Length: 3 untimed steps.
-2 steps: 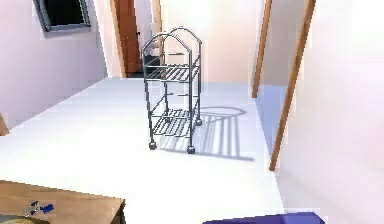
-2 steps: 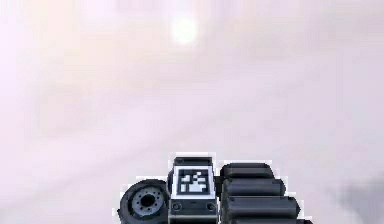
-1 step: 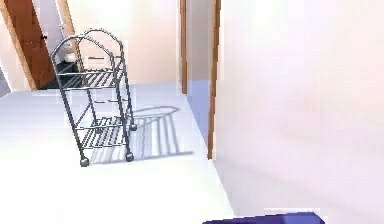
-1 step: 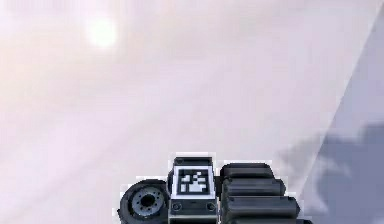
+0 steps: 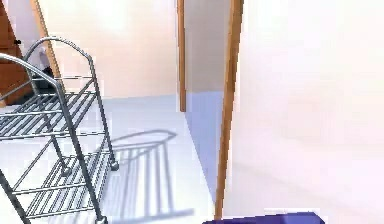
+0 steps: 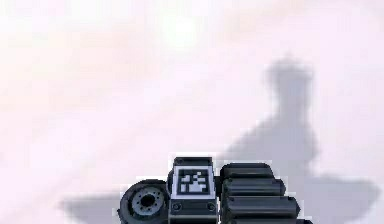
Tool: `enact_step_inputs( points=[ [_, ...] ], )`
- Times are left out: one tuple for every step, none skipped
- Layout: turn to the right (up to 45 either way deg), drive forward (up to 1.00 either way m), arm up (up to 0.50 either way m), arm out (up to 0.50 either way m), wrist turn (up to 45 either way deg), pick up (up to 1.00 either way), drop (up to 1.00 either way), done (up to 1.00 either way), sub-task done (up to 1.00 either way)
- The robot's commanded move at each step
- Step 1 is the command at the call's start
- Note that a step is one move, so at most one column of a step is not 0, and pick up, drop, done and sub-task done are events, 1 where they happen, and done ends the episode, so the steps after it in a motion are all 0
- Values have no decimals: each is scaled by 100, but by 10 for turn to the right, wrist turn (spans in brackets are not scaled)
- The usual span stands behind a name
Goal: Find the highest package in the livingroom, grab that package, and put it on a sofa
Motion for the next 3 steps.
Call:
enact_step_inputs(
  points=[
    [-450,0,0,0,0,0,0,0,0],
    [-180,0,0,0,0,0,0,0,0],
    [0,50,0,0,0,0,0,0,0]
  ],
)
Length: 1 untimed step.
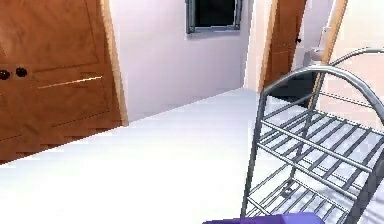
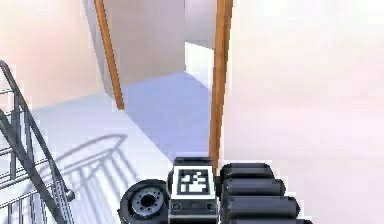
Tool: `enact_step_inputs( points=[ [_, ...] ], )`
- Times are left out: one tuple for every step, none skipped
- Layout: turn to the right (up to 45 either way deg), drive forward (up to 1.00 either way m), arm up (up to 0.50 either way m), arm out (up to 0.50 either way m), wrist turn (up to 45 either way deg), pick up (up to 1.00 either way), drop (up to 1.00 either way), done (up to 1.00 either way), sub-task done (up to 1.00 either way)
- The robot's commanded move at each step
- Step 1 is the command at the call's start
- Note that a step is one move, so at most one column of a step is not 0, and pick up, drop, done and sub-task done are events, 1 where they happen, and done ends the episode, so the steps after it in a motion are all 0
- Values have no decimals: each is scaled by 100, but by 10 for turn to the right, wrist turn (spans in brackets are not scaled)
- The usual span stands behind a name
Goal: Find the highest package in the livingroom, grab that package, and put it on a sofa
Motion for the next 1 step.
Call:
enact_step_inputs(
  points=[
    [-150,0,0,0,0,0,0,0,0]
  ],
)
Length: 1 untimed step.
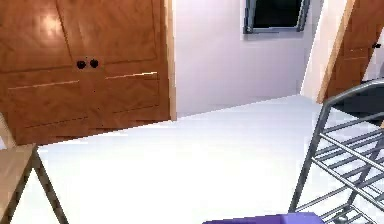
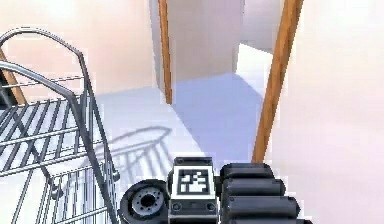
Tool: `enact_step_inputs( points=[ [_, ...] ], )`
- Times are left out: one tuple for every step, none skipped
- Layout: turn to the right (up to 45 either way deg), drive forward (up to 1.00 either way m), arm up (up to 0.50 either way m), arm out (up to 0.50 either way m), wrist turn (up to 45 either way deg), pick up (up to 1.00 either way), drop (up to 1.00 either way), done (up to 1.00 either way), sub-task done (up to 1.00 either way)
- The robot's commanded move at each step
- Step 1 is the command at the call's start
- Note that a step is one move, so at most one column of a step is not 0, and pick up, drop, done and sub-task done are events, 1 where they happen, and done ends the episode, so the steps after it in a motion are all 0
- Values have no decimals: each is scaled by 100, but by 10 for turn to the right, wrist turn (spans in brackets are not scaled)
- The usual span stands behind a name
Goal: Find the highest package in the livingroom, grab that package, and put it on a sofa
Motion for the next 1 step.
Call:
enact_step_inputs(
  points=[
    [0,80,0,0,0,0,0,0,0]
  ],
)
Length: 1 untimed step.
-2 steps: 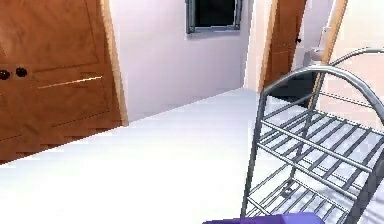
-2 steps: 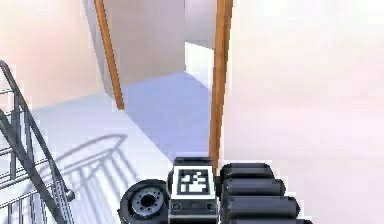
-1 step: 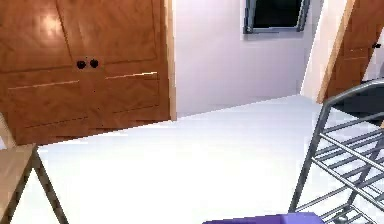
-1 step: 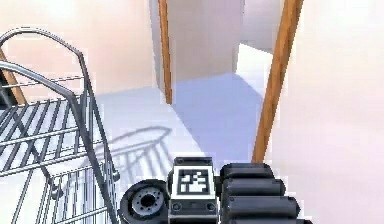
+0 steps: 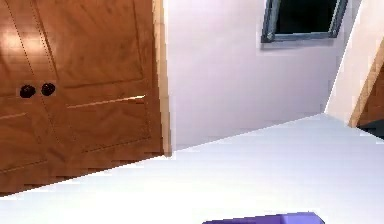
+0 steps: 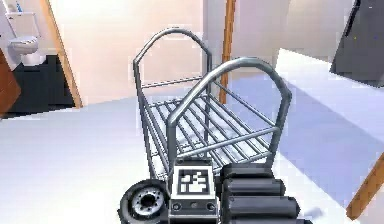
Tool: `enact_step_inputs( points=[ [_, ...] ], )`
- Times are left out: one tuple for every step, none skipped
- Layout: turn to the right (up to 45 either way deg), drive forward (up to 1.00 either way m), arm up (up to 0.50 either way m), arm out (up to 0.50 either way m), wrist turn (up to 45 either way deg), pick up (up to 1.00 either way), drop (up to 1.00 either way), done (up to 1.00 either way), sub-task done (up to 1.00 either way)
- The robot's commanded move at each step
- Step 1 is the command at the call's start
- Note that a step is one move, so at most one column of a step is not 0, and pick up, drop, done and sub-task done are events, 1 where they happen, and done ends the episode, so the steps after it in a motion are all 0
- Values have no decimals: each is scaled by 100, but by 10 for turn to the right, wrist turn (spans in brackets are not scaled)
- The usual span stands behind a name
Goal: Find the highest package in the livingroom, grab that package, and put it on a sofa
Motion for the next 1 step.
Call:
enact_step_inputs(
  points=[
    [-270,0,0,0,0,0,0,0,0]
  ],
)
